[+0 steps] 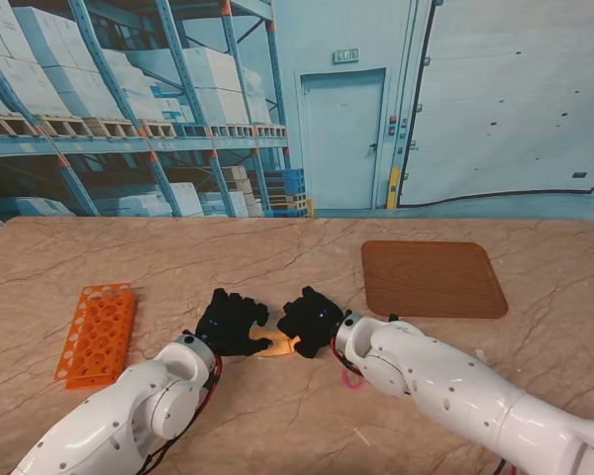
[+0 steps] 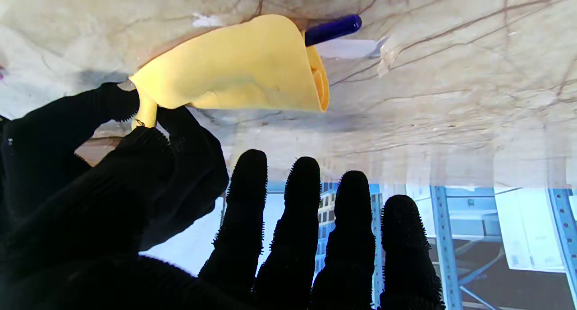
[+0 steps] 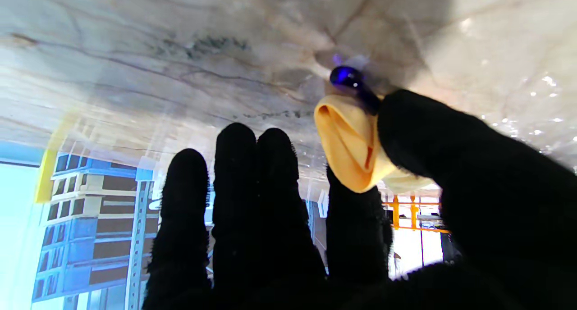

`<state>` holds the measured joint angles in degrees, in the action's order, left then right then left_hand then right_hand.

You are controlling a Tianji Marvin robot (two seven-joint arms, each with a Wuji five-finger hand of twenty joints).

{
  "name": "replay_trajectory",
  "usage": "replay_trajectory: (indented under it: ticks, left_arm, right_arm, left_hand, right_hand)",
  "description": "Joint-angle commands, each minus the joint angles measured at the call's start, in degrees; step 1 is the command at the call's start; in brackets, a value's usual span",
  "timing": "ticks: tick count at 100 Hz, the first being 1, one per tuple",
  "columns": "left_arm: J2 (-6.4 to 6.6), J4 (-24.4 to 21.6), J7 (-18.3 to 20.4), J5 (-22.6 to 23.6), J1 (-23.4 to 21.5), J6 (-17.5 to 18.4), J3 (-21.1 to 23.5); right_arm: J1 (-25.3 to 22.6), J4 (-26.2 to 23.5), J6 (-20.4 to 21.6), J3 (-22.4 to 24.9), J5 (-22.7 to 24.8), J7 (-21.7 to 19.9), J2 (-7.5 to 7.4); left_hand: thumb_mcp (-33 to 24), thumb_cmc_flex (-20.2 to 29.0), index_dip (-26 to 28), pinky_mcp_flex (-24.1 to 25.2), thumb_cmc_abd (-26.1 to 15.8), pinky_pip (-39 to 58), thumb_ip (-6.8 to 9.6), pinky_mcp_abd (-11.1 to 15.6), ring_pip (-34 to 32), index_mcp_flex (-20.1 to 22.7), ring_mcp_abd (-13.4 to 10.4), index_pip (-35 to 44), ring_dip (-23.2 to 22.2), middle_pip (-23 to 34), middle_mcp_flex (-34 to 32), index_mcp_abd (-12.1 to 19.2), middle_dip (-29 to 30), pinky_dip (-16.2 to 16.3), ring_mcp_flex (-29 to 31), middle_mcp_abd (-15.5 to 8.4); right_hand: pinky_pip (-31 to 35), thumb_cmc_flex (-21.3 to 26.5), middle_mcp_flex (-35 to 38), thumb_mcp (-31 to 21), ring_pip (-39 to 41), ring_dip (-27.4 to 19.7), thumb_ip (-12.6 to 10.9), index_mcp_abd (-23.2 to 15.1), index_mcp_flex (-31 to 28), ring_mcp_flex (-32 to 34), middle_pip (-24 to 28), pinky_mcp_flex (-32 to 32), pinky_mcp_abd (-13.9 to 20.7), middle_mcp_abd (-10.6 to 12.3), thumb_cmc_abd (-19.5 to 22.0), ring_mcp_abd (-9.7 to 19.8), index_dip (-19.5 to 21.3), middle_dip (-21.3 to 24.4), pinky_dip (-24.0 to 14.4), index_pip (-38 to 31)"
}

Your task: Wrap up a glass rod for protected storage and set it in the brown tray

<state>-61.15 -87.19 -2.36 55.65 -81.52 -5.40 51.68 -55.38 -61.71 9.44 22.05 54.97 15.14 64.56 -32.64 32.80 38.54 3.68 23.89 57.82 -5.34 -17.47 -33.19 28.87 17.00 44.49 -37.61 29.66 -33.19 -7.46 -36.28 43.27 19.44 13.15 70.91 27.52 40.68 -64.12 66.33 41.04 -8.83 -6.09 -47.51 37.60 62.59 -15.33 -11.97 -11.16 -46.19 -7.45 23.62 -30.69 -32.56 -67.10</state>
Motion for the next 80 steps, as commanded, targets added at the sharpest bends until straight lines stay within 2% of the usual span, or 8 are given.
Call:
replay_trajectory:
  ticks: [1, 7, 26, 48, 66, 80]
  left_arm:
    - [-0.37, -0.45, 0.59, -1.02, 0.21, 0.17, 0.08]
    - [-0.37, -0.15, 1.59, -2.19, 0.91, 0.43, -0.15]
    - [-0.32, 2.28, 6.18, -6.37, 5.41, 1.27, -3.62]
    - [-0.43, 6.48, 10.88, -11.77, 11.64, 1.81, -9.58]
    - [-1.22, 9.82, 10.29, -13.94, 14.54, 0.29, -13.29]
    - [-1.81, 11.48, 9.29, -15.34, 15.37, -0.56, -14.70]
  right_arm:
    - [-0.72, -0.52, 0.57, 0.39, 0.46, 0.52, -0.77]
    - [-1.11, -0.90, 0.91, 1.29, 1.05, 1.17, -0.97]
    - [-2.01, -1.99, 1.90, 3.36, 2.47, 2.54, -1.44]
    - [-2.47, -2.73, 2.57, 4.44, 3.13, 3.00, -1.67]
    - [-2.47, -2.82, 2.78, 4.62, 3.21, 3.08, -1.68]
    - [-2.34, -2.84, 3.11, 4.67, 3.31, 3.44, -1.63]
  left_hand:
    - [1.34, 0.32, -3.28, 1.24, -1.75, -2.96, 2.32, 0.73, 1.16, -1.88, 0.98, -5.21, 0.95, -2.04, 2.61, -1.53, 0.97, -1.25, -2.37, 1.27]
    - [1.70, 0.40, -6.44, 1.55, -1.68, -6.08, 2.32, 1.51, 2.88, -2.47, 0.69, -9.11, 1.92, -3.77, 3.94, -2.20, 2.22, -3.09, -3.51, 1.28]
    - [2.79, -1.48, -12.85, 0.79, 0.06, -21.96, 2.32, 4.93, 10.10, -5.58, -1.24, -17.43, 6.18, -9.66, 10.45, -3.30, 7.26, -12.19, -8.32, 1.03]
    - [1.27, -4.96, -18.63, -0.28, 3.27, -40.75, 2.05, 9.33, 18.73, -9.05, -3.64, -24.61, 15.06, -15.57, 15.44, -4.51, 12.82, -22.58, -12.22, 1.13]
    - [-0.82, -4.91, -20.75, -0.64, 4.06, -45.38, 1.84, 11.17, 18.92, -11.12, -3.91, -25.85, 17.27, -16.71, 17.43, -5.27, 14.44, -24.43, -13.73, 1.37]
    - [-1.58, -4.36, -20.49, -0.86, 4.00, -46.43, 1.78, 11.70, 18.36, -12.86, -4.00, -24.38, 17.93, -16.24, 17.81, -3.38, 14.89, -24.99, -14.16, 1.08]
  right_hand:
    - [2.28, 1.06, 1.43, -2.33, 2.36, 0.59, -3.72, -6.72, -2.52, 1.52, 2.07, -0.26, -0.09, -0.30, 0.36, 1.68, 0.98, 0.55, 0.76, -1.71]
    - [2.30, 1.07, 1.56, -2.16, 2.40, 0.58, -3.80, -6.74, -2.69, 1.68, 2.11, -0.39, -0.04, -0.13, 0.35, 1.87, 0.94, 0.80, 0.81, -1.52]
    - [2.32, 1.05, 1.72, -1.85, 2.57, 0.60, -3.93, -6.90, -2.74, 1.98, 2.38, -0.44, 0.06, -0.08, 0.64, 2.11, 1.08, 1.23, 0.92, -1.29]
    - [2.33, 1.38, 1.34, -1.34, 2.71, 0.66, -3.56, -6.95, -2.58, 1.63, 2.63, -0.11, 0.38, -0.24, 0.94, 2.10, 1.35, 1.47, 1.01, -0.98]
    - [2.38, 1.51, 1.40, -1.29, 2.77, 0.68, -3.32, -6.99, -2.67, 1.63, 2.71, 0.00, 0.28, -0.28, 0.74, 2.04, 1.52, 1.57, 1.04, -0.79]
    - [2.39, 1.51, 1.40, -1.39, 2.79, 0.68, -3.20, -6.83, -2.73, 1.64, 2.74, 0.05, 0.29, -0.27, 0.71, 2.00, 1.66, 1.64, 1.07, -0.61]
